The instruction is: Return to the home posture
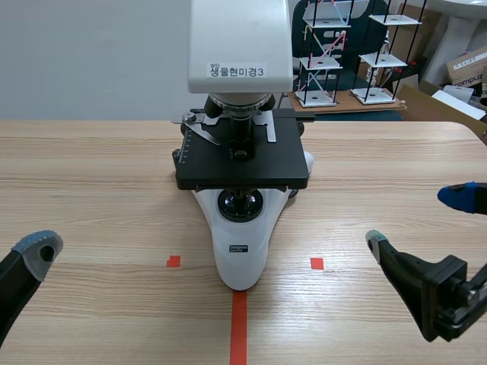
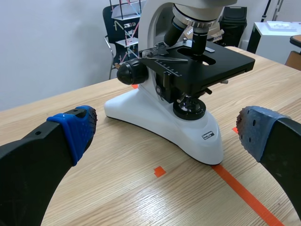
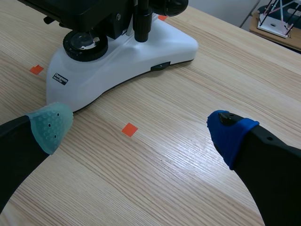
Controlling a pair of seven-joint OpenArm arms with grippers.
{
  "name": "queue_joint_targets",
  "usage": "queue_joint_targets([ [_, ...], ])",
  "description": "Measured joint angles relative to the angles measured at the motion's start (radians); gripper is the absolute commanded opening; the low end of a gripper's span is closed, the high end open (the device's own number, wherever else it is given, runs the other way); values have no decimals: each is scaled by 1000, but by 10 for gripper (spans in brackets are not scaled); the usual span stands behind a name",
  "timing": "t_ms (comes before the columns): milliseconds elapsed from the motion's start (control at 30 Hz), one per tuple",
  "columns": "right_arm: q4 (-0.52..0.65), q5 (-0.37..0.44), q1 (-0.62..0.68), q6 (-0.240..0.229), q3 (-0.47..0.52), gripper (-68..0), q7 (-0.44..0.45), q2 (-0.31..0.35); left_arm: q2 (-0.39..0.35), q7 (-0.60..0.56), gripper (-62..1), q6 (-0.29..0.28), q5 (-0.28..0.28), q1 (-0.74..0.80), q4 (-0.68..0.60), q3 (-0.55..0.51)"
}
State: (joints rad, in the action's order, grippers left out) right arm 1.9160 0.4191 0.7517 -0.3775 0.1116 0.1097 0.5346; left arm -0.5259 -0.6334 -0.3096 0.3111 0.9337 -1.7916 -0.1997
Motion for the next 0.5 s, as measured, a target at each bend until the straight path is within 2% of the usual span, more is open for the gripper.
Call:
queue_joint_targets([
  [500, 0, 0, 0, 0, 0, -39, -4, 0, 27, -10, 14, 3, 0, 31, -12, 0],
])
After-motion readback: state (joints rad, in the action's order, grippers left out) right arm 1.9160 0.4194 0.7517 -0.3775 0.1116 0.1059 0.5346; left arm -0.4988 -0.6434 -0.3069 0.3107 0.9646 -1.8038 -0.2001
